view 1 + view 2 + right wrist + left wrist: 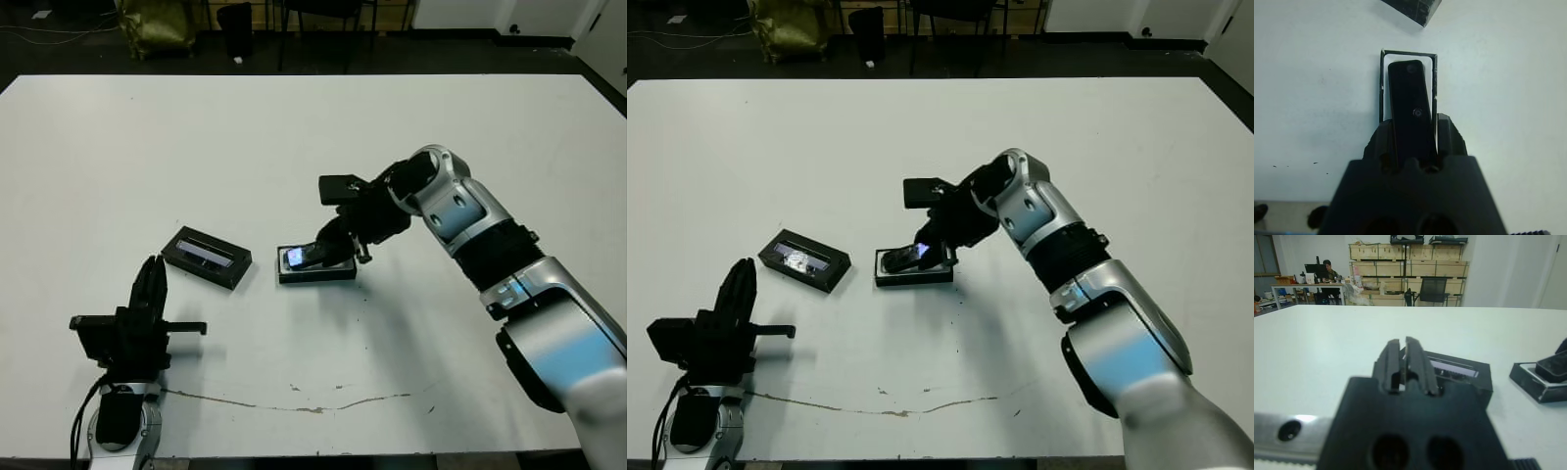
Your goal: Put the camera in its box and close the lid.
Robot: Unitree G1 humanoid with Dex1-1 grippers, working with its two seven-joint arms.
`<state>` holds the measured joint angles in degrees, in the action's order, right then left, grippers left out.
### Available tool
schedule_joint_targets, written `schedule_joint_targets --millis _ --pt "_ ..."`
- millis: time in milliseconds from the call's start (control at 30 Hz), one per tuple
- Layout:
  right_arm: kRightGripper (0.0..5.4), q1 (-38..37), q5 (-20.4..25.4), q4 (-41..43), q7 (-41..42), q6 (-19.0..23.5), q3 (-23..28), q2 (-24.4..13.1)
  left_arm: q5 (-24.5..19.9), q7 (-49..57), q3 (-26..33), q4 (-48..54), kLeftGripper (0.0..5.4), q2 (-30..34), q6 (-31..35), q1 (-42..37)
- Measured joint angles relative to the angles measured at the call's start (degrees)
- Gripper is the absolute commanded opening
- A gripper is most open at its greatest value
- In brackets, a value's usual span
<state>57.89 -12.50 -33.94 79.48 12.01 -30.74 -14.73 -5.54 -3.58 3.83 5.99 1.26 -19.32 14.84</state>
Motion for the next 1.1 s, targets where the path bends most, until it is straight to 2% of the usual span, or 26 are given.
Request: schedule_joint_targets --millis 100,233,533,1100 --pt "0.65 0.00 -0.03 -0.37 -0.30 -1.85 -0.16 0.17 -0.43 -0.09 0.05 1.17 0.00 0.00 1.17 0.40" --pt "0.65 0.03 -0.58 -0.99 -0.69 -2.09 -0.53 0.70 -0.16 0.33 -0.09 2.93 0.00 -0.04 3.18 0.83" --pt "0.65 0.09 -0.66 -1.50 -0.74 -2.07 -0.60 0.91 -0.58 -0.74 -0.03 -0.62 0.00 -0.03 -0.69 0.21" --pt "0.65 0.17 -0.41 -2.32 -0.26 -4.36 -0.32 1.00 -1.16 -0.54 -0.08 0.48 0.00 -0.40 0.92 0.58"
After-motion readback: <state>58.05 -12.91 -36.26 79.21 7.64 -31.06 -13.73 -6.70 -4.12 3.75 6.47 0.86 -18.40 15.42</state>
